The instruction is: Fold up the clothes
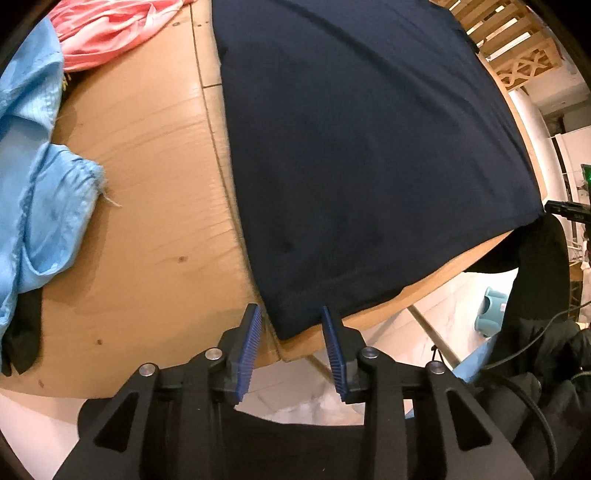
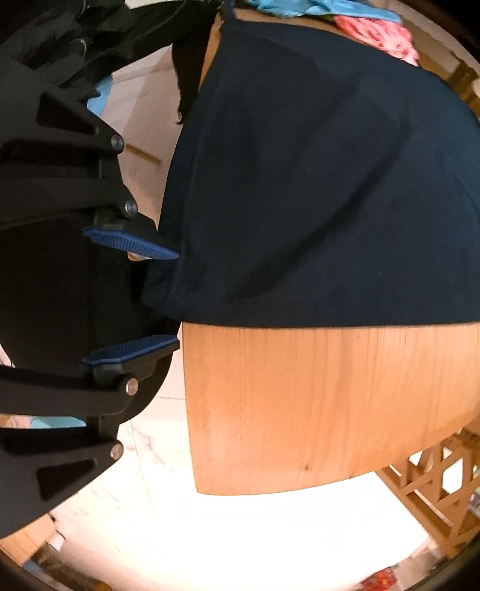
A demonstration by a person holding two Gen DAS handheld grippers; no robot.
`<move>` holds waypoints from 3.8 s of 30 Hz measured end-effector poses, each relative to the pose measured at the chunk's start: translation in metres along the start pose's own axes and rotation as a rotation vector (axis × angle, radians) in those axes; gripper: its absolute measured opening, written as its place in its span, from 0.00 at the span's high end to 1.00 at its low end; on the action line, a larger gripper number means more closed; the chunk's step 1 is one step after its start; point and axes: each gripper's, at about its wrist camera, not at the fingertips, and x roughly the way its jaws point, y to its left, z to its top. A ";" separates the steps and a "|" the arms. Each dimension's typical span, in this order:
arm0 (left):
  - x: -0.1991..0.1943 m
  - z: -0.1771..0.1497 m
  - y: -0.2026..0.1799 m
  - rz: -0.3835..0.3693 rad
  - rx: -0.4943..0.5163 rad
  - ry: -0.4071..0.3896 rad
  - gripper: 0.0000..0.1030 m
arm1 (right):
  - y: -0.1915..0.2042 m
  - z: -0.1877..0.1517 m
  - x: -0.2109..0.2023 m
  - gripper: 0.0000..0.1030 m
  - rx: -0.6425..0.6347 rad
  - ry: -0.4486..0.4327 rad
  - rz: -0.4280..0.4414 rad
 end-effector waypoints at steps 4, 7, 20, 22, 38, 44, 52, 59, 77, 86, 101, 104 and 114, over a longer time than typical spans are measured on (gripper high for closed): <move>0.003 0.002 -0.004 0.001 0.006 -0.015 0.78 | -0.005 -0.001 0.005 0.59 0.002 -0.010 0.006; 0.005 0.002 -0.001 -0.026 -0.011 -0.019 0.95 | -0.003 0.001 0.014 0.59 -0.010 -0.005 0.008; 0.003 -0.001 -0.004 -0.045 -0.002 -0.061 0.97 | -0.011 0.007 0.048 0.94 0.032 0.012 0.160; -0.006 0.000 -0.002 -0.060 -0.011 -0.085 0.97 | -0.015 0.009 0.037 0.94 0.046 -0.035 0.205; -0.052 0.166 0.031 0.025 0.009 -0.308 0.97 | 0.051 0.159 -0.086 0.94 0.088 -0.340 0.194; -0.030 0.218 0.068 0.131 -0.045 -0.255 0.90 | 0.038 0.212 -0.082 0.77 0.069 -0.284 0.009; -0.045 0.192 0.079 0.140 0.063 -0.294 0.81 | 0.018 0.190 -0.084 0.62 -0.039 -0.282 -0.002; -0.001 0.197 0.055 0.092 0.192 -0.139 0.81 | 0.034 0.189 -0.051 0.62 -0.127 -0.216 0.086; -0.021 0.263 0.081 0.182 0.138 -0.292 0.81 | 0.065 0.255 -0.057 0.62 -0.245 -0.269 -0.042; 0.065 0.247 0.008 -0.018 0.364 -0.107 0.78 | 0.110 0.256 -0.019 0.62 -0.324 -0.177 0.154; 0.042 0.229 0.079 0.137 0.141 -0.183 0.79 | 0.027 0.242 -0.048 0.57 -0.103 -0.282 -0.006; 0.050 0.230 0.075 0.122 0.142 -0.166 0.76 | 0.036 0.251 -0.043 0.57 -0.117 -0.284 0.023; 0.060 0.253 0.060 0.172 0.211 -0.151 0.69 | 0.070 0.265 -0.025 0.57 -0.224 -0.270 -0.012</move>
